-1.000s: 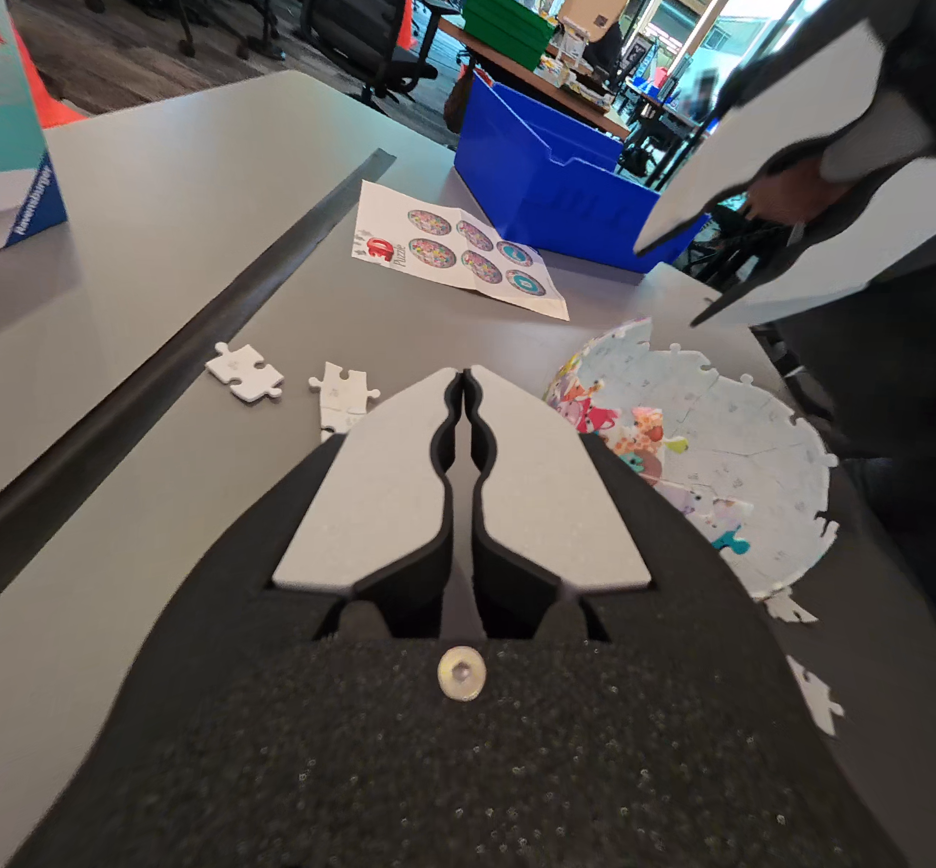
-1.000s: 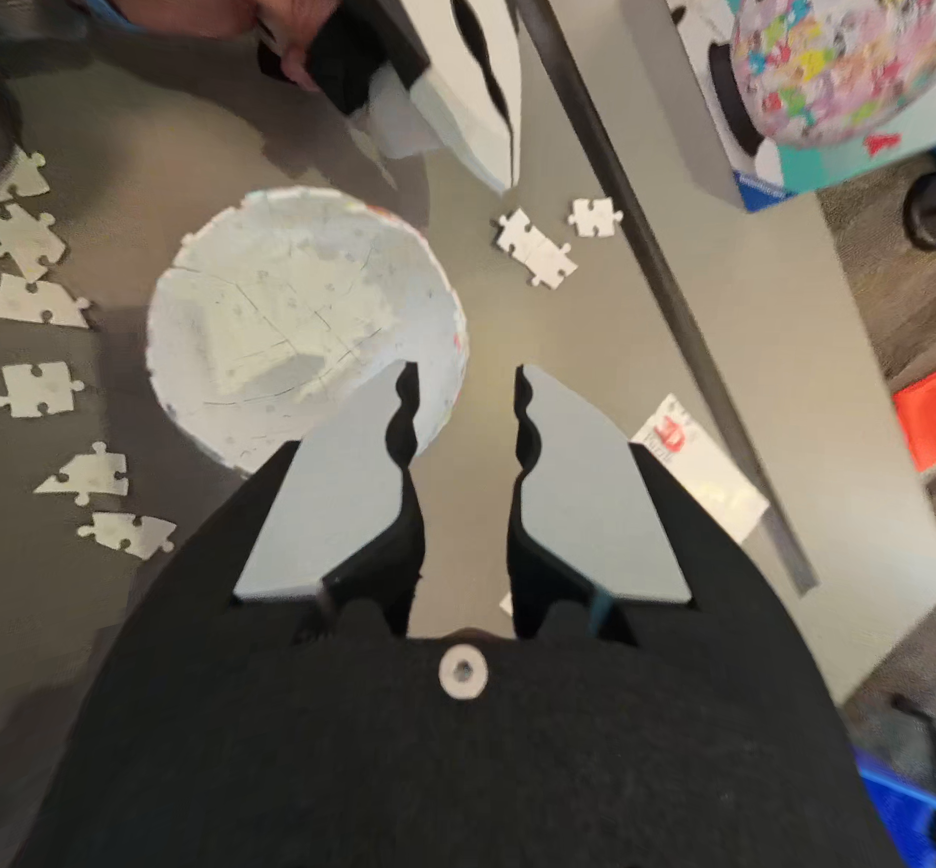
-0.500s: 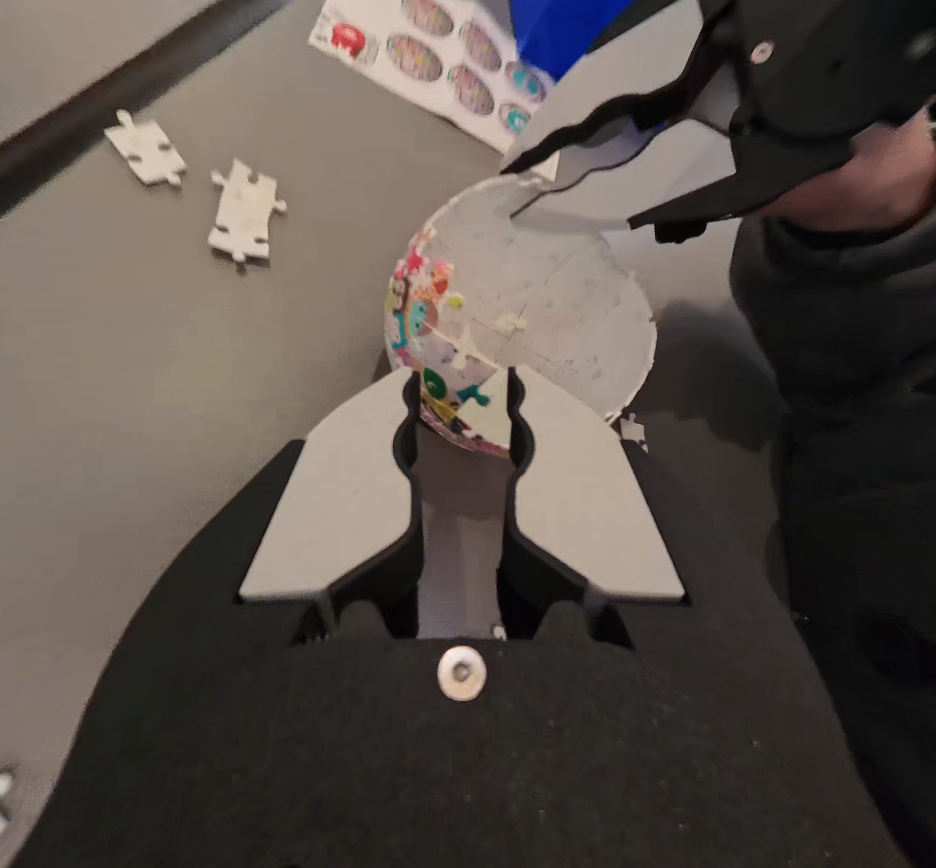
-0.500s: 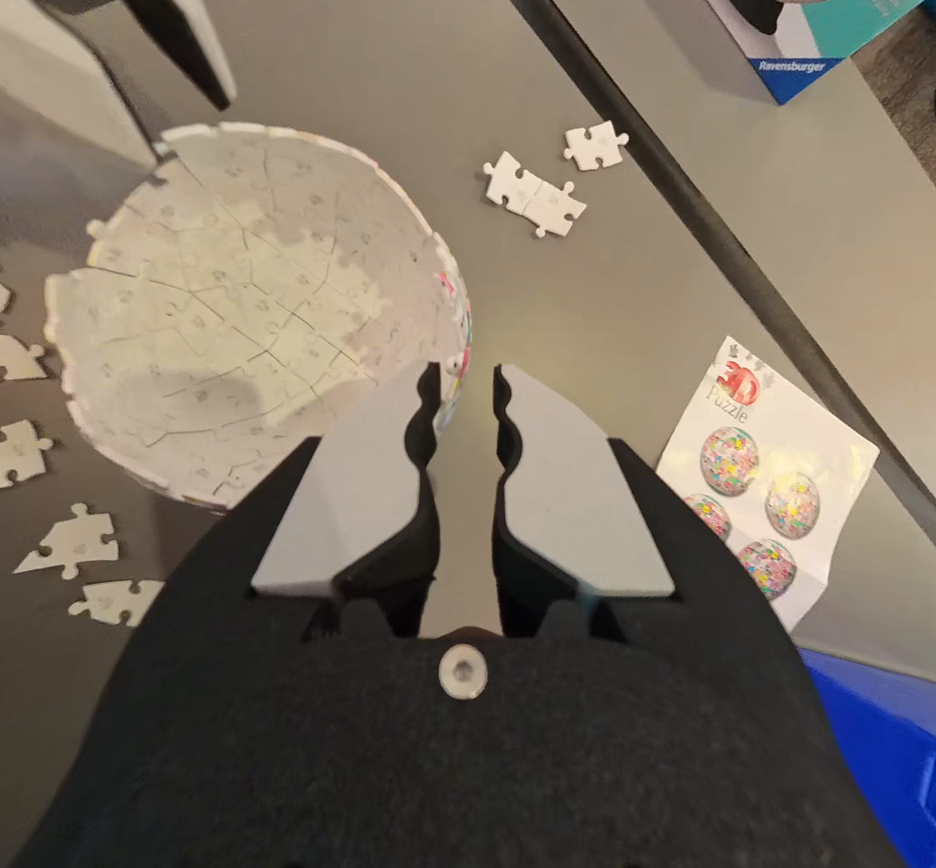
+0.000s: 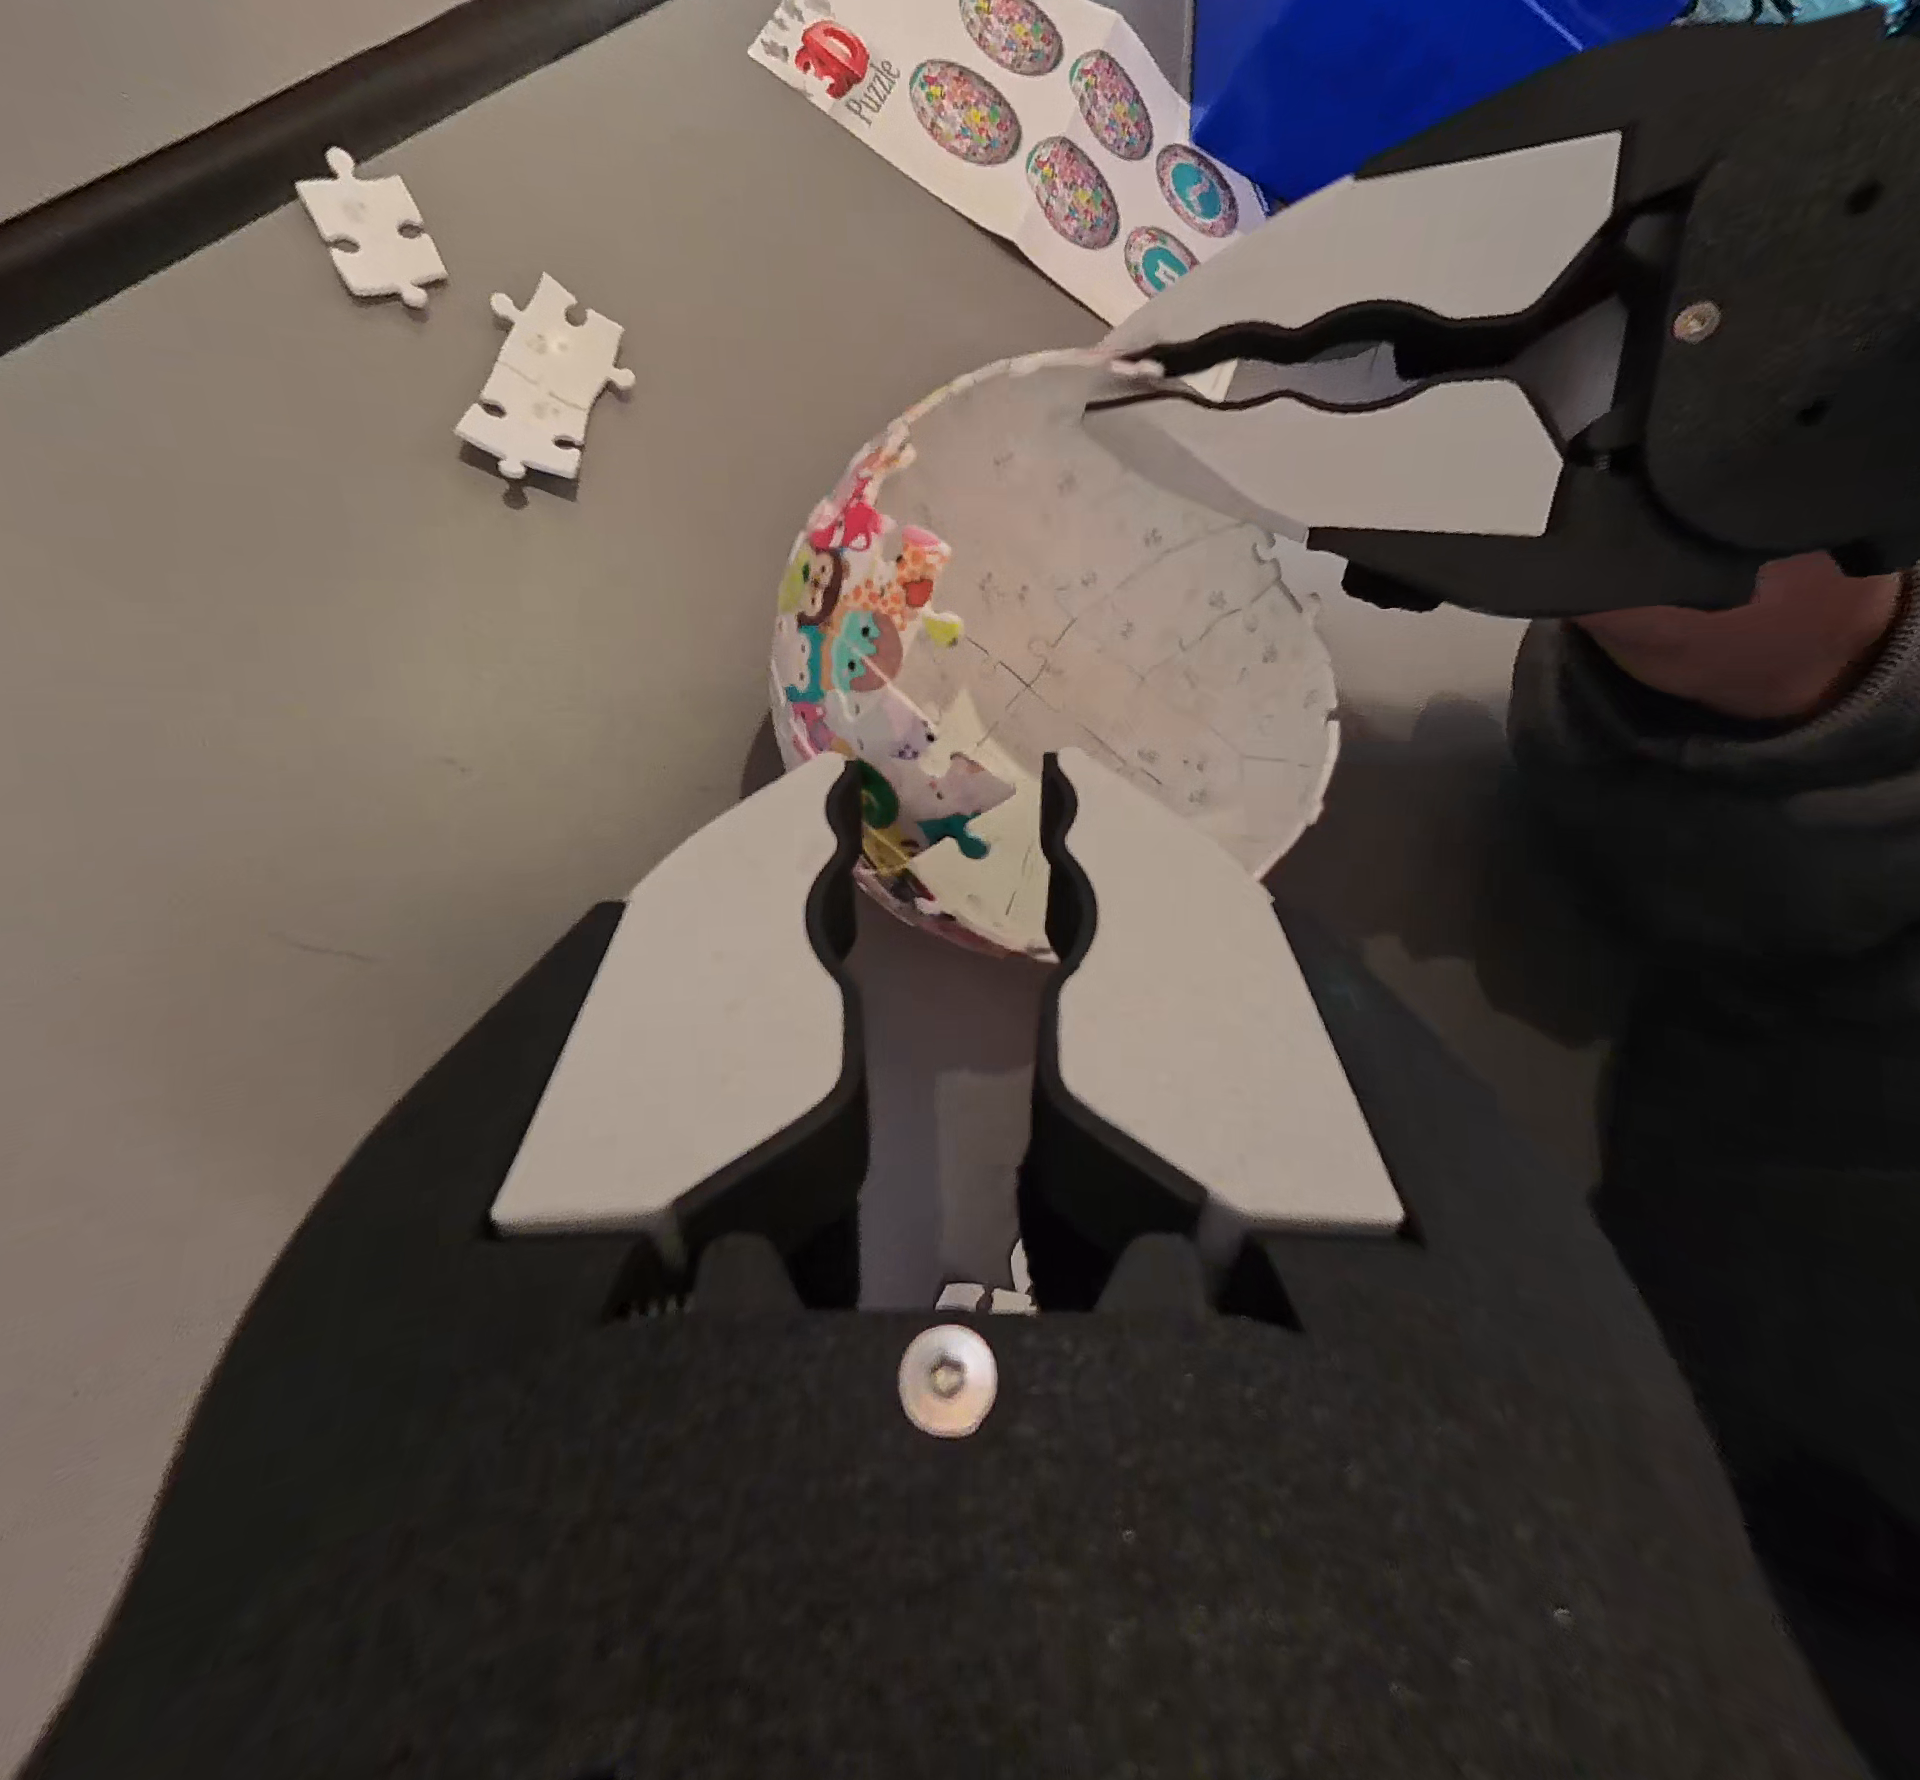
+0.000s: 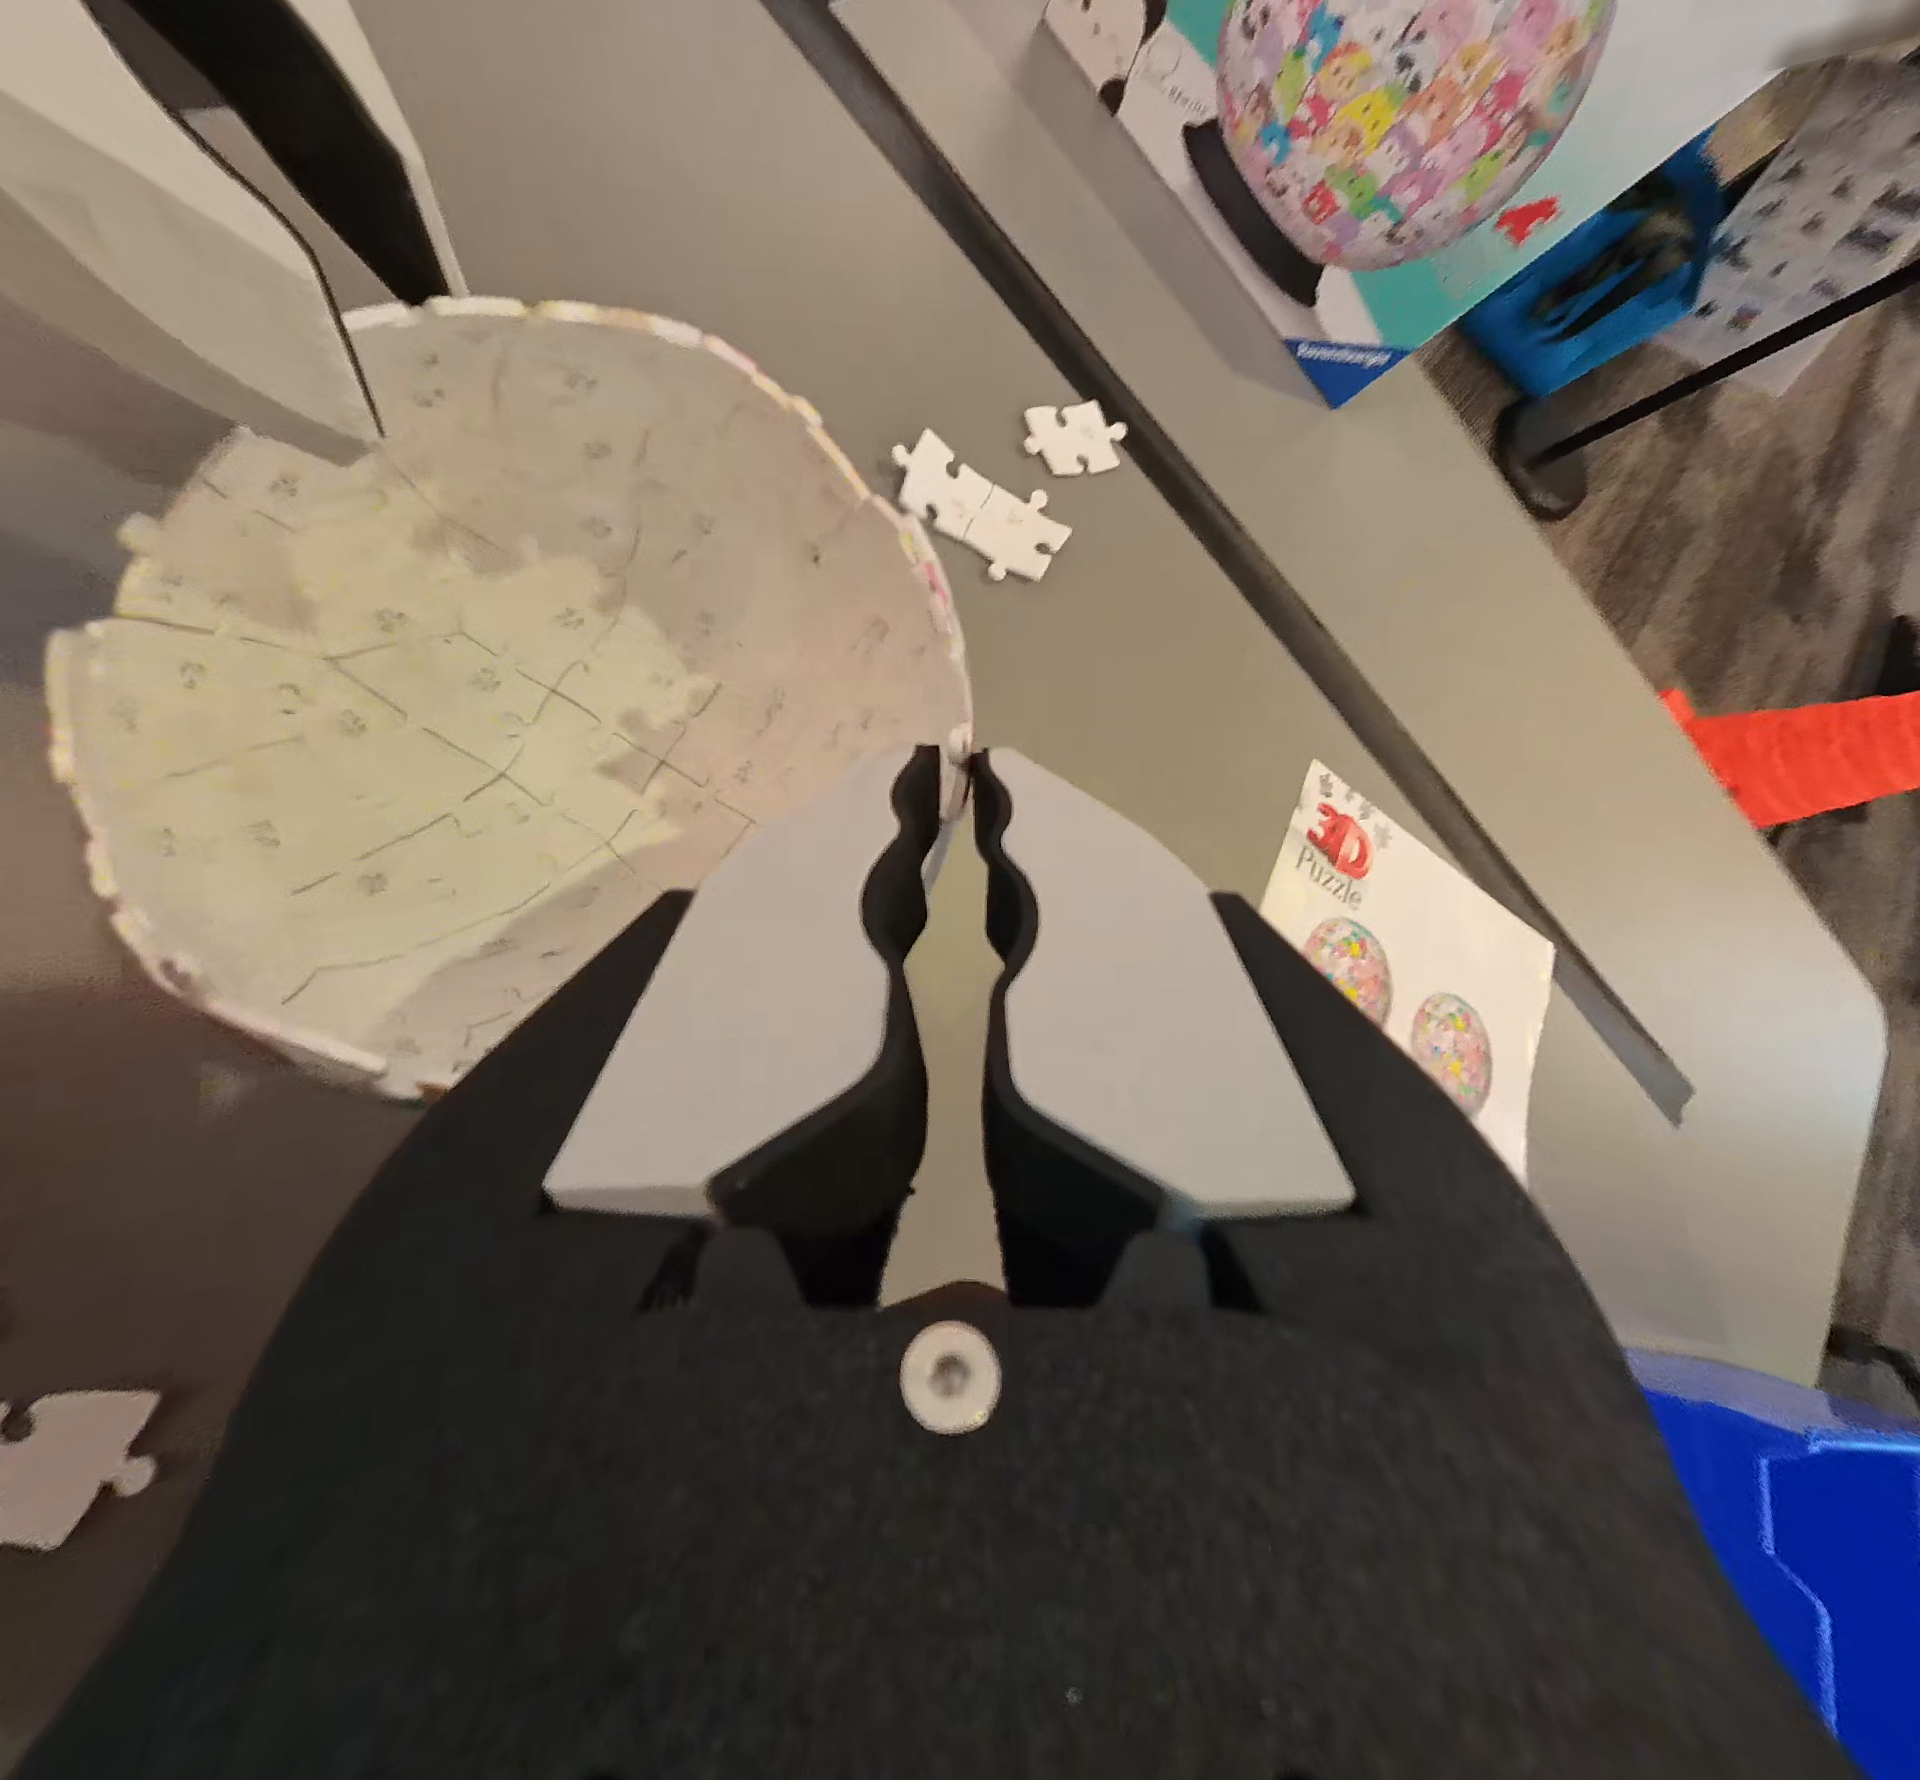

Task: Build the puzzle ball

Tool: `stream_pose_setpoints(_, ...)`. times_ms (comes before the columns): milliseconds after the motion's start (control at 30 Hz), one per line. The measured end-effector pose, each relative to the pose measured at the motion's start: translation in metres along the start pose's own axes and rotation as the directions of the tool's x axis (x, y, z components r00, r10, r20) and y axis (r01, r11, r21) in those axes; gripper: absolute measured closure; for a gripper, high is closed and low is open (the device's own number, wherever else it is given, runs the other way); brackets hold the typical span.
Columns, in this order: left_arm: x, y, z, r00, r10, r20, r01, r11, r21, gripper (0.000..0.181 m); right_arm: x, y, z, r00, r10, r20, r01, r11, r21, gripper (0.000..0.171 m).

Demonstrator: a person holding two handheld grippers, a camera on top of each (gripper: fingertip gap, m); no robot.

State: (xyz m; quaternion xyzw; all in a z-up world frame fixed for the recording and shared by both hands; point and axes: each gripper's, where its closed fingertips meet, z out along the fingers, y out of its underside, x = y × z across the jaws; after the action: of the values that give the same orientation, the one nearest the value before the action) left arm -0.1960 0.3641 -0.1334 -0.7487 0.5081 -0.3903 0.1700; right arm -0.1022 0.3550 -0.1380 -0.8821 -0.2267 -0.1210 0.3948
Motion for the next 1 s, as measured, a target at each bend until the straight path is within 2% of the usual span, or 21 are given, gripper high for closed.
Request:
stream_pose_setpoints(233,0.016,0.004,-0.010,1.000,0.009,0.007,-0.010,0.998,0.055,0.148,0.002,-0.010,-0.009,0.987,-0.076,-0.139,0.098,0.981,0.165,0.166)
stream_pose_setpoints(433,0.019,-0.002,-0.025,0.994,0.082,0.068,-0.092,0.983,0.156,0.148,0.002,-0.010,-0.010,0.969,-0.126,-0.212,0.175,0.958,0.228,0.166)
stream_pose_setpoints(500,0.017,-0.008,-0.030,0.992,0.104,0.074,-0.117,0.973,0.198,0.148,0.001,-0.010,-0.011,0.975,-0.122,-0.188,0.165,0.958,0.236,0.161)
stream_pose_setpoints(567,0.010,-0.015,-0.036,0.991,0.114,0.068,-0.127,0.963,0.236,0.148,0.000,-0.012,-0.014,0.981,-0.114,-0.156,0.151,0.958,0.245,0.147)
stream_pose_setpoints(733,-0.032,-0.036,-0.037,0.994,0.110,-0.013,-0.102,0.951,0.293,0.142,-0.010,-0.018,-0.033,0.978,-0.185,-0.094,0.202,0.950,0.236,0.139)
stream_pose_setpoints(867,-0.072,-0.048,-0.006,0.981,0.116,-0.157,-0.057,0.939,0.338,0.148,-0.020,-0.045,-0.052,0.966,-0.253,0.051,0.237,0.949,0.206,0.136)
stream_pose_setpoints(933,-0.085,-0.059,0.014,0.966,0.112,-0.234,-0.013,0.922,0.388,0.149,-0.022,-0.057,-0.049,0.945,-0.301,0.131,0.281,0.948,0.151,0.132)
stream_pose_setpoints(1000,-0.090,-0.066,0.027,0.954,0.111,-0.279,0.012,0.914,0.405,0.149,-0.017,-0.067,-0.040,0.914,-0.384,0.132,0.372,0.922,0.102,0.130)
